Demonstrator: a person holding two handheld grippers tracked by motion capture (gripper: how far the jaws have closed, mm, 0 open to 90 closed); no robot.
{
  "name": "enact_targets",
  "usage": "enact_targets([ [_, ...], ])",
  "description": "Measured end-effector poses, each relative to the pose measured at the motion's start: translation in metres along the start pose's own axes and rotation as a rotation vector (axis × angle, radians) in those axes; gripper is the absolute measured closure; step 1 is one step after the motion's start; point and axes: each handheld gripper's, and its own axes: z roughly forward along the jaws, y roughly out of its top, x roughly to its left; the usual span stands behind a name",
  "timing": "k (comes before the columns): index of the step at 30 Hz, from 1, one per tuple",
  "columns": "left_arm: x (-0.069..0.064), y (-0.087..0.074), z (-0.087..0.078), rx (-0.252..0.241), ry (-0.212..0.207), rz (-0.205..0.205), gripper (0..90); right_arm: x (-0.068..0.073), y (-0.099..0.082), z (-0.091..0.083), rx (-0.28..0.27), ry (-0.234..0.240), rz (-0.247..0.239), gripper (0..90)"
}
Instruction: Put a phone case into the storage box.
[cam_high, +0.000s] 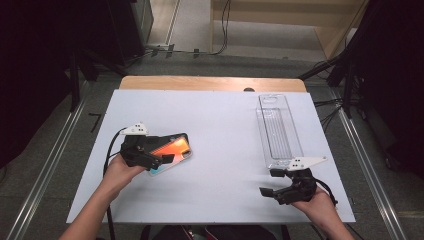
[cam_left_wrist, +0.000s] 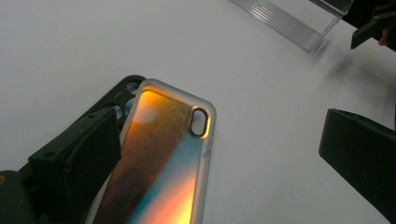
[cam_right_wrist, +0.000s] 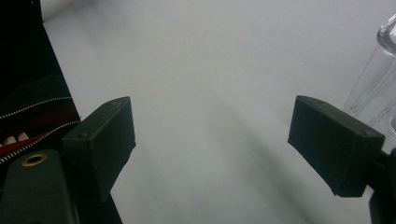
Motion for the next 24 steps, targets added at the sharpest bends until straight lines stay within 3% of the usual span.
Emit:
enact_targets([
  [7, 0.003, 0.011, 0.003, -0.003, -0.009, 0.023, 0.0, 0.001, 0.0, 0.001, -0.001, 0.005, -0.006, 12.9],
  [17, 0.008, 0.004, 0.003, 0.003, 0.017, 0.025, 1.5, 0.002, 0.0, 0.0, 0.003, 0.005, -0.009, 13.0],
  [24, 0.006, -0.003, 0.009, 0.028, 0.059, 0.076, 2.6, 0.002, 0.0, 0.001, 0.007, 0.004, -0.008, 13.0],
])
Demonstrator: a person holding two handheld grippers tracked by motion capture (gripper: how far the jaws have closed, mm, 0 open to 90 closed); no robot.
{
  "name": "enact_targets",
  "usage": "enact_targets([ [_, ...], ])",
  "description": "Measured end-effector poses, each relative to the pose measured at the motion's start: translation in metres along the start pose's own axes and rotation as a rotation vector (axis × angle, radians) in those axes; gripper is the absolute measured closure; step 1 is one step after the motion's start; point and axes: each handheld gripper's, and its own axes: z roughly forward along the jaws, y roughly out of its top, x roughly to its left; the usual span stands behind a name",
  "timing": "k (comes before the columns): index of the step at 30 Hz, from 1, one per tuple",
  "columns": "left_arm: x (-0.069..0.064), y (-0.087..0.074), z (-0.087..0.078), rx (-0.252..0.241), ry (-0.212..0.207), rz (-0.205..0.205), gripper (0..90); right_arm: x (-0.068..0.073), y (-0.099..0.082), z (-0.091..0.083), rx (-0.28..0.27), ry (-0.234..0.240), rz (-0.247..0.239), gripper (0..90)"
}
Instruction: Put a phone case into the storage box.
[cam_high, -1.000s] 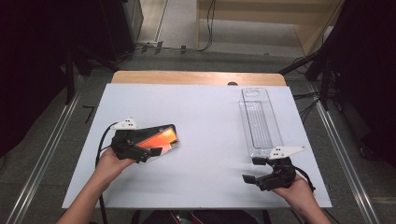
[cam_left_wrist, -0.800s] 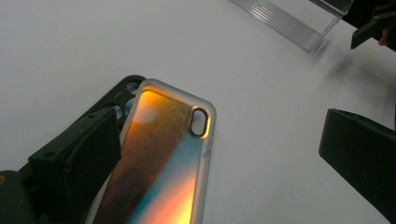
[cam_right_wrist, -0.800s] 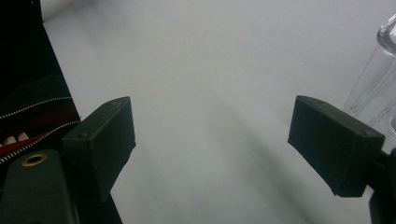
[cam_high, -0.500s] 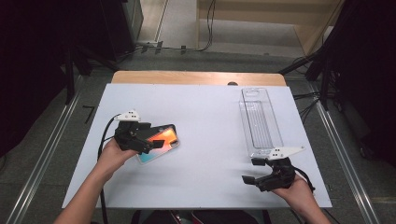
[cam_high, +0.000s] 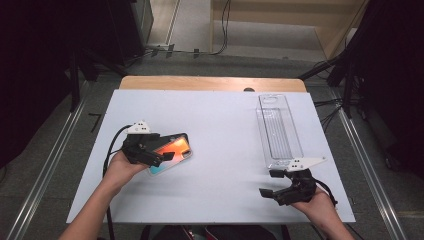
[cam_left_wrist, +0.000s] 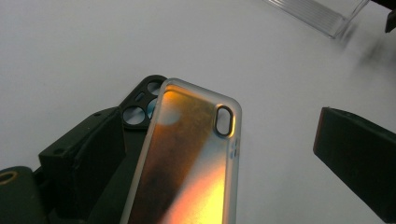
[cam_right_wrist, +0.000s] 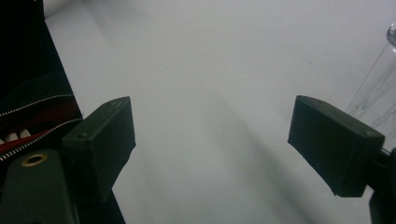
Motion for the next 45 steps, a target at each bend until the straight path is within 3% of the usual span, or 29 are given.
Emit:
enact_targets([
  [8, 0.0, -0.006, 0.007, 0.029, 0.022, 0.054, 2.6, 0.001, 0.0, 0.001, 0.007, 0.002, -0.007, 13.0],
  [11, -0.001, -0.009, 0.012, 0.056, 0.04, 0.096, 2.6, 0.001, 0.0, 0.001, 0.007, 0.001, -0.009, 13.0],
  [23, -0.006, -0.018, 0.024, 0.081, 0.101, 0.177, 4.6, 0.001, 0.0, 0.001, 0.01, -0.001, -0.009, 13.0],
  [36, -0.008, -0.026, 0.033, 0.129, 0.124, 0.217, 5.0, 0.001, 0.0, 0.001, 0.012, -0.001, -0.007, 12.9],
  [38, -0.008, -0.029, 0.037, 0.162, 0.129, 0.229, 5.1, 0.001, 0.0, 0.001, 0.012, -0.001, -0.007, 12.9],
  [45, -0.009, -0.031, 0.039, 0.149, 0.154, 0.254, 6.7, 0.001, 0.0, 0.002, 0.013, -0.002, -0.01, 13.0],
])
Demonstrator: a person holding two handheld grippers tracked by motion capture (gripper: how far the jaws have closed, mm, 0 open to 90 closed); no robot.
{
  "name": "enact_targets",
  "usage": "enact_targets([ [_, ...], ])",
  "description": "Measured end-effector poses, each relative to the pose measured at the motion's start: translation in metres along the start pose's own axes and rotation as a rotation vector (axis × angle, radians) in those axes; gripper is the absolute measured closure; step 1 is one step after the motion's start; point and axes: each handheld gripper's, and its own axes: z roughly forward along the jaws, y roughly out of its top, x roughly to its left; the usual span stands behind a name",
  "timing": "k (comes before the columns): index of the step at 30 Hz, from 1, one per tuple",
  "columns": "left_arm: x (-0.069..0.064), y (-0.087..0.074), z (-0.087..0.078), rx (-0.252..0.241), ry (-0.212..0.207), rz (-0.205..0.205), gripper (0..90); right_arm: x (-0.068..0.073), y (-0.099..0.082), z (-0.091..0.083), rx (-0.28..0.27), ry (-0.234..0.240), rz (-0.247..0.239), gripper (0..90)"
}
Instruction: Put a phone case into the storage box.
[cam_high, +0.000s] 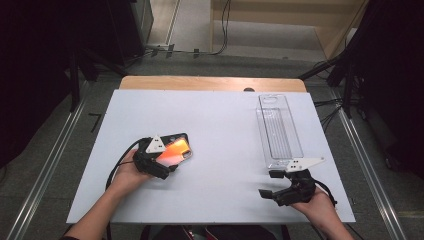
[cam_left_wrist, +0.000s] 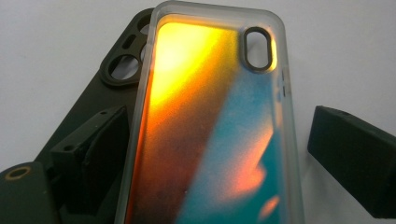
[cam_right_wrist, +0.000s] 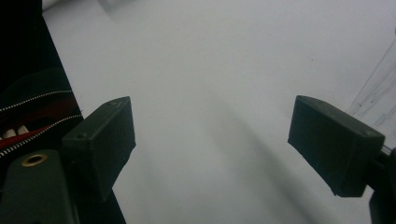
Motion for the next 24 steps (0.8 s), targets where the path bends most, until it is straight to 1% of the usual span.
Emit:
enact_targets([
  [1, -0.0002, -0.0003, 0.0002, 0.002, 0.006, 0.007, 6.7, 0.0, 0.0, 0.0, 0.0, 0.0, 0.0, 13.0],
  [3, -0.001, -0.0005, 0.0002, 0.002, 0.027, 0.015, 10.6, 0.0002, 0.0, -0.0001, 0.0, 0.0, 0.001, 13.0],
  [4, -0.0012, -0.0011, 0.0001, -0.002, 0.032, 0.014, 11.0, 0.0001, 0.0, -0.0001, 0.0, 0.0, 0.001, 12.9],
  [8, -0.0014, -0.003, -0.0008, -0.014, 0.041, 0.019, 15.5, 0.0001, 0.0, -0.0003, 0.0, -0.001, 0.004, 13.0],
  [9, -0.0021, -0.0035, -0.0009, -0.018, 0.045, 0.021, 15.8, 0.0002, 0.0, -0.0004, 0.0, -0.001, 0.004, 12.9],
  [16, -0.0034, -0.0021, -0.0017, -0.008, 0.053, 0.014, 16.7, 0.0003, 0.0, -0.0006, -0.001, 0.0, 0.004, 12.9],
  [23, -0.0059, 0.0001, -0.0029, 0.005, 0.069, 0.014, 17.1, 0.0005, 0.0003, -0.0007, -0.001, 0.002, 0.001, 13.0],
  [24, -0.0057, 0.0005, -0.0037, 0.006, 0.061, 0.001, 17.1, 0.0004, 0.0004, -0.0008, -0.002, 0.002, 0.0, 13.0],
])
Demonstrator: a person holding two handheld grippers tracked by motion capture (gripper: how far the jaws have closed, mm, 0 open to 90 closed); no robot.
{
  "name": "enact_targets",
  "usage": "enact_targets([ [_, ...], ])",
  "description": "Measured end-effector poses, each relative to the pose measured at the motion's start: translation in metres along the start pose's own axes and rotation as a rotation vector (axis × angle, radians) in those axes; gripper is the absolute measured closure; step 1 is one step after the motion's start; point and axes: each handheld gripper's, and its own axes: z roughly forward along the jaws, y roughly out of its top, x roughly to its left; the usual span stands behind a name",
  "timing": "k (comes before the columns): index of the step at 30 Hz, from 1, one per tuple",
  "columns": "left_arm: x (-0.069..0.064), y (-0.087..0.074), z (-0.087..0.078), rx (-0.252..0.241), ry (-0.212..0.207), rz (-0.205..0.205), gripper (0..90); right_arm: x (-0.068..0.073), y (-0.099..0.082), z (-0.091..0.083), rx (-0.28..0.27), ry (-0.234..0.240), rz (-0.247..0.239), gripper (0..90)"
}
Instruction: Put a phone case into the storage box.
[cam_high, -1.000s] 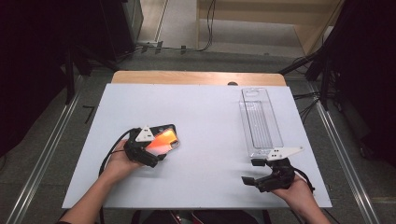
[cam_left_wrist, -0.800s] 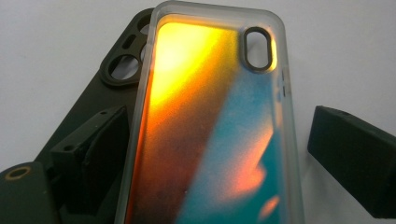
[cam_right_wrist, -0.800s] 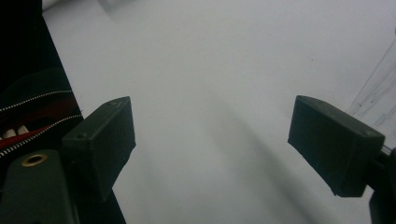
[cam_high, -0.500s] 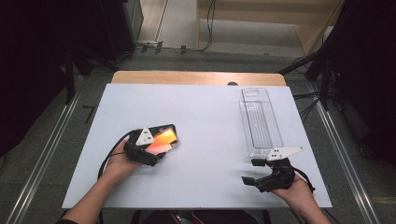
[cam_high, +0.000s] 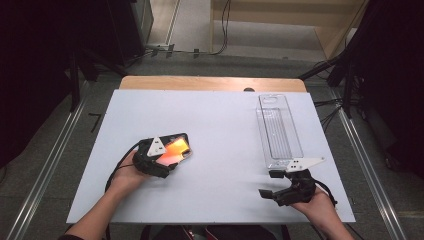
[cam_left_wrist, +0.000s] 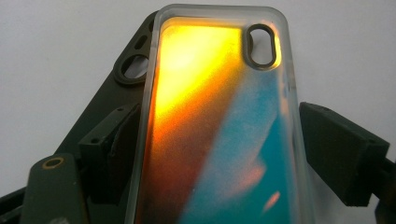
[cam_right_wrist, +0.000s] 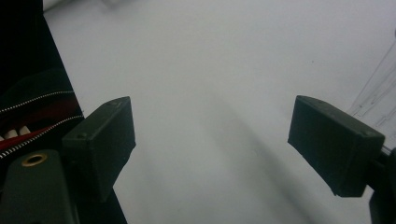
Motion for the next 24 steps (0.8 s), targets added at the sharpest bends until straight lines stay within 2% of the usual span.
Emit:
enact_targets([
  [3, 0.001, 0.001, -0.002, -0.008, -0.003, -0.008, 17.1, 0.0, 0.0, 0.0, -0.001, 0.001, 0.003, 13.0],
  [4, 0.002, 0.002, -0.005, -0.019, -0.014, -0.025, 17.2, 0.0, 0.0, 0.0, -0.001, 0.001, 0.003, 13.0],
  [9, 0.002, 0.006, -0.011, -0.037, -0.029, -0.041, 17.2, 0.0, 0.0, 0.0, -0.001, 0.002, 0.003, 12.9],
  [12, 0.002, 0.008, -0.014, -0.043, -0.039, -0.064, 17.2, 0.001, 0.0, 0.0, -0.005, 0.002, 0.004, 13.0],
  [13, 0.002, 0.01, -0.016, -0.048, -0.064, -0.1, 17.2, 0.001, 0.0, -0.001, -0.005, 0.003, 0.004, 12.9],
  [17, 0.003, 0.012, -0.018, -0.048, -0.08, -0.131, 17.1, 0.0, 0.0, 0.0, -0.001, 0.007, 0.009, 12.9],
  [20, 0.002, 0.016, -0.021, -0.043, -0.094, -0.172, 17.1, 0.001, 0.0, 0.0, -0.005, 0.006, 0.011, 13.0],
  [24, 0.001, 0.019, -0.023, -0.047, -0.118, -0.192, 17.2, 0.001, 0.001, -0.001, -0.012, 0.004, 0.01, 13.0],
])
